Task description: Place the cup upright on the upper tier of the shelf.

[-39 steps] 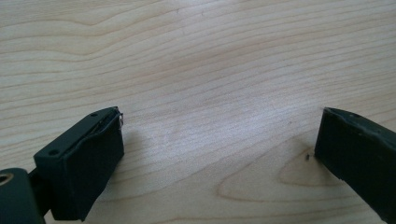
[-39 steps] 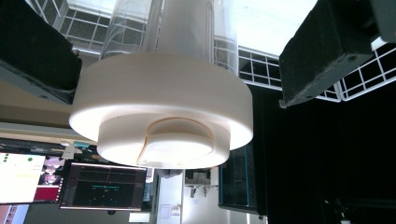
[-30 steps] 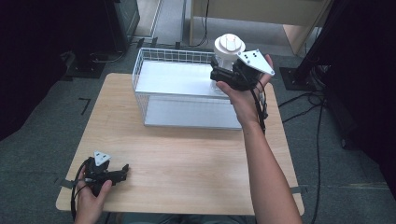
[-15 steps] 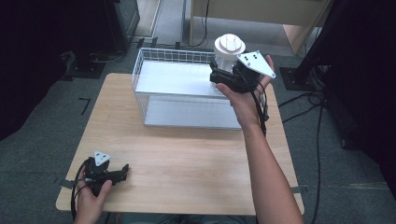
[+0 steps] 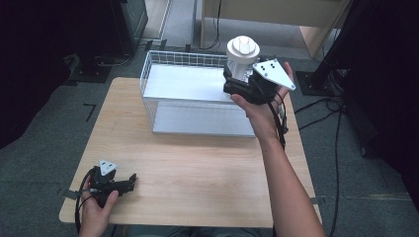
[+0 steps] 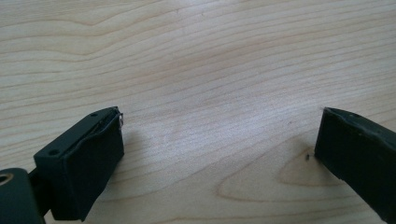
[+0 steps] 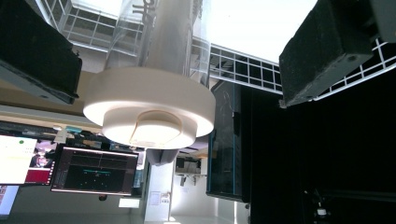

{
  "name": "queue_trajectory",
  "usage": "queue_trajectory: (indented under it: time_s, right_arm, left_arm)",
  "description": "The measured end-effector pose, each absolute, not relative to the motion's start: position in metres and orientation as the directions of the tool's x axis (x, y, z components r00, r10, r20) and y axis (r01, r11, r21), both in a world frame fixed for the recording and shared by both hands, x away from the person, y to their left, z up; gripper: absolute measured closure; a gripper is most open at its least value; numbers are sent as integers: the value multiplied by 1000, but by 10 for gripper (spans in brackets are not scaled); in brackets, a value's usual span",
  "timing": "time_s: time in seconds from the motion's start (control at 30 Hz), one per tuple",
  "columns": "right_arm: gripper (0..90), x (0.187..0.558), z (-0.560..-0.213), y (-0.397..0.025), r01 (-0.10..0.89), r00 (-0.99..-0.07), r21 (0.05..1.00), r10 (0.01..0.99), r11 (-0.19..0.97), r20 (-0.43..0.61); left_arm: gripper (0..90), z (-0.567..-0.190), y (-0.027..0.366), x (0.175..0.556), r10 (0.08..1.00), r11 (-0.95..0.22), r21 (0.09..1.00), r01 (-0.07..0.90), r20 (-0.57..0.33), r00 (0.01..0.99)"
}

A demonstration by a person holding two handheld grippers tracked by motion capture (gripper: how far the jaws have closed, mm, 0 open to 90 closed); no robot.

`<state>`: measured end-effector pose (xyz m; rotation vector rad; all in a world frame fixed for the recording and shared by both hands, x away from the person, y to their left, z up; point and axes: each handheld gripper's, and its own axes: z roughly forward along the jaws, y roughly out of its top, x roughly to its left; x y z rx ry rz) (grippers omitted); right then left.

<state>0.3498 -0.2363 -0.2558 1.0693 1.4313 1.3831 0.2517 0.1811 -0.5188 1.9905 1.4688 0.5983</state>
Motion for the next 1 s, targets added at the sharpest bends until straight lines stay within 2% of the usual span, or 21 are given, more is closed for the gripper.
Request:
queue_trajectory:
  time_s: [1.0]
  right_arm:
    - [0,298,-286,-265,15,-302,998,952,64,-57]
  left_arm:
    - [15,-519,181,252,957,-219,687,693,12,290]
